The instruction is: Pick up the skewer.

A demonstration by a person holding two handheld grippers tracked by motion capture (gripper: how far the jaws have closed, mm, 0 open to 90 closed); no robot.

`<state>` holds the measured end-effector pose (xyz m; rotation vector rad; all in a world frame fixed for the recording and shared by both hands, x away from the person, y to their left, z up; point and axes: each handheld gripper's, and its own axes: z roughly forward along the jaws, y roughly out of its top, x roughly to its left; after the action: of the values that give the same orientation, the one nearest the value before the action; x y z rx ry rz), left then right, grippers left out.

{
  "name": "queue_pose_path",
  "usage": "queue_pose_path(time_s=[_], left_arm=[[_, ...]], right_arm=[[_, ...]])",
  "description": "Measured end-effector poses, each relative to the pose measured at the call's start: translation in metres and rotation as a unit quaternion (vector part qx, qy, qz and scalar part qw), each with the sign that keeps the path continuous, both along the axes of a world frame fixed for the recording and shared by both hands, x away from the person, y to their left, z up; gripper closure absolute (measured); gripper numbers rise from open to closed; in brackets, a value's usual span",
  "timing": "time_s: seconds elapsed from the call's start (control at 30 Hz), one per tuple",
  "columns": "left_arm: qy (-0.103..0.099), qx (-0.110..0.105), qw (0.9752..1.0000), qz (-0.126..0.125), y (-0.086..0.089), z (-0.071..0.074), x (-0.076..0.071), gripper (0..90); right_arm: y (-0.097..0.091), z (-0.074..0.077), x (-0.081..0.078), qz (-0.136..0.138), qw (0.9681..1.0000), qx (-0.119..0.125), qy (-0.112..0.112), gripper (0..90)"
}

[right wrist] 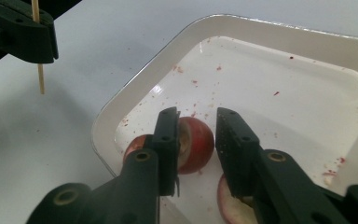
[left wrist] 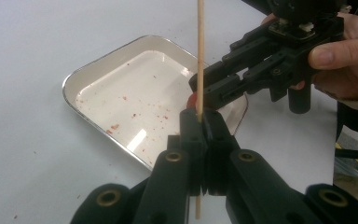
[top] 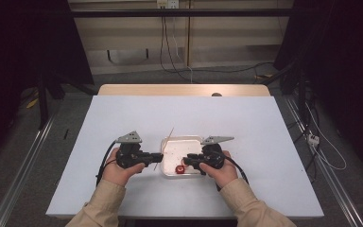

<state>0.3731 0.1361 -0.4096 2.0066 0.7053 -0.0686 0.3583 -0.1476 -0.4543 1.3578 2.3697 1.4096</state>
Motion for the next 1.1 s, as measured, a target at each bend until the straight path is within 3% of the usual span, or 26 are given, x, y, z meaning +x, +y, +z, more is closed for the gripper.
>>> queue_pose_path(time_s=[0.33,0.37,0.47,0.5,0.53,0.6,0.63,0.83,0.9,1.1], left_arm=[[0.001,-0.001,1.0000,0.000,0.000,-0.001,0.001,88.9],[0.001,-0.001,1.0000,0.000,0.000,-0.001,0.001,88.9],[0.003,0.001,1.0000,0.000,0.000,-0.001,0.001,88.9],[0.003,0.001,1.0000,-0.001,0.000,-0.001,0.001,88.9],[0.005,0.000,1.0000,-0.002,0.000,-0.001,0.001,88.9],[0.011,0.001,0.9999,-0.002,0.001,0.000,0.000,88.9],[0.015,0.005,0.9999,-0.004,0.002,0.000,-0.001,88.9],[0.033,0.021,0.9992,-0.003,0.006,-0.002,-0.009,89.0],[0.040,0.023,0.9989,-0.005,0.007,-0.004,-0.011,89.1],[0.049,0.052,0.9970,-0.032,-0.010,-0.011,-0.019,89.0]], right_arm=[[0.010,-0.008,-0.001,0.020,0.9997,0.000,0.011,66.9],[0.010,-0.008,-0.001,0.022,0.9997,0.001,0.010,72.8],[0.011,-0.006,-0.003,0.022,0.9997,-0.001,0.004,73.9],[0.011,-0.005,-0.003,0.019,0.9998,0.008,0.004,73.9],[0.004,-0.001,0.000,-0.003,0.9992,0.040,0.004,74.0],[0.001,0.001,0.001,-0.010,0.9985,0.053,0.008,73.9],[-0.008,0.006,0.004,-0.031,0.9950,0.092,0.022,74.0],[-0.024,0.016,0.009,-0.059,0.9897,0.128,0.023,74.1],[-0.032,0.025,0.010,-0.070,0.9848,0.157,0.022,74.1],[-0.037,0.041,0.011,-0.077,0.9809,0.178,0.010,74.1]])
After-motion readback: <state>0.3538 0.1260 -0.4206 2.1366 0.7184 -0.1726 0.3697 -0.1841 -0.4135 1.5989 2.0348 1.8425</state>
